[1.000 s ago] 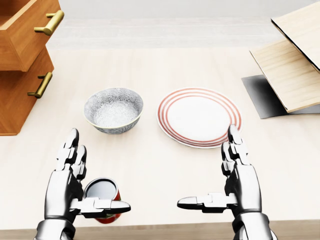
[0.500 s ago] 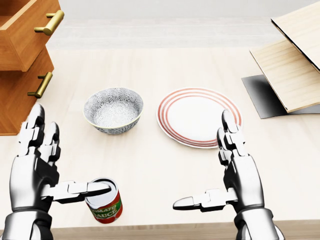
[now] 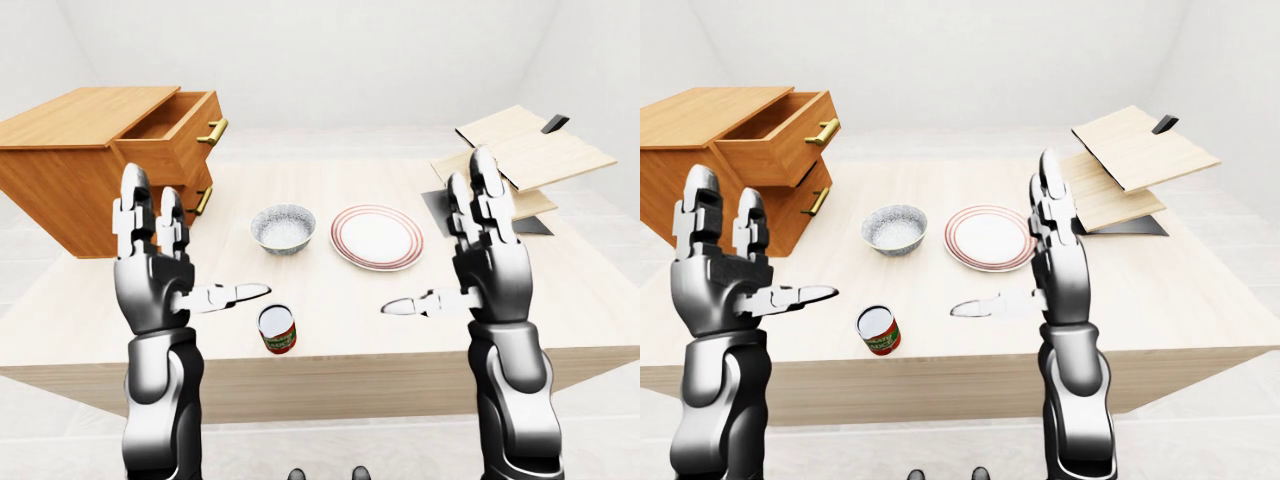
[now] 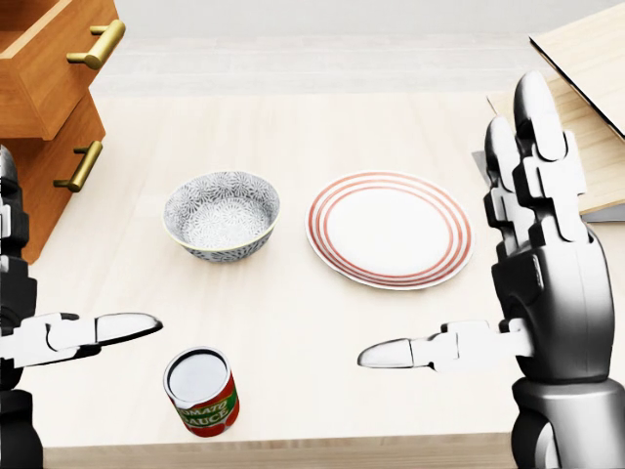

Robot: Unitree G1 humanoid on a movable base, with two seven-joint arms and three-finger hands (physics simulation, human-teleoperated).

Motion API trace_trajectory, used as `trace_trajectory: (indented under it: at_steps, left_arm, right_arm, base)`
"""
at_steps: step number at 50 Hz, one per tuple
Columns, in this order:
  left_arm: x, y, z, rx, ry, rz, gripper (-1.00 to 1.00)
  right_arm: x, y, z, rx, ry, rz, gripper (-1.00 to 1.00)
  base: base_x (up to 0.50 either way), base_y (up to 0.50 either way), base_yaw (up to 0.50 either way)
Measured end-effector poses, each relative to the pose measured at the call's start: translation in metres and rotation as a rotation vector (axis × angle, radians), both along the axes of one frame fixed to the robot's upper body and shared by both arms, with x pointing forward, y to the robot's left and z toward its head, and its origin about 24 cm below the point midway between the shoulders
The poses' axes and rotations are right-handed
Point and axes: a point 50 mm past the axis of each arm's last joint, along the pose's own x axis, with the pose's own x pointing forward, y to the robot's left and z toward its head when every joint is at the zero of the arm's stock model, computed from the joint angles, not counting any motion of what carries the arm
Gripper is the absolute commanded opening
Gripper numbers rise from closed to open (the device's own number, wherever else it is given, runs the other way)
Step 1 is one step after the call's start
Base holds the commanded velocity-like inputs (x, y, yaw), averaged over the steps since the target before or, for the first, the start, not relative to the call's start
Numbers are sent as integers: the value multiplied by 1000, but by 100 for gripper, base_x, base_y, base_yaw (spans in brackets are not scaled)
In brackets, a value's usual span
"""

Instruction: Close the top drawer of the cabinet.

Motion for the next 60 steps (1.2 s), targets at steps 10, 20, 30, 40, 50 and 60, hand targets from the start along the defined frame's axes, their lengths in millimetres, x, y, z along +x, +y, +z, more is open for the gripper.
trace_trajectory:
  at_steps: [10,20,30,40,50,60]
  left_arm:
    - [-8,3,17,15,-78,27,100]
    - [-16,3,29,45,-138,50,100]
    - [-20,3,35,81,-170,74,100]
    - [-20,2,37,117,-173,93,100]
    - [-21,0,36,128,-170,85,100]
    - [-20,1,34,138,-160,95,100]
  right_arm:
    - [-12,-1,24,-15,-125,-1,100]
    - [-19,-2,35,-29,-183,-4,100]
    - [-23,-2,41,-38,-215,-4,100]
    - [-23,-1,40,-39,-212,-3,100]
    - [-23,-1,39,-54,-206,-6,100]
    - [-20,2,35,-81,-183,-3,100]
  base:
    - [0,0,0]
    - [0,0,0]
    - [0,0,0]
    - [0,0,0]
    - [0,18,0]
    - [0,50,0]
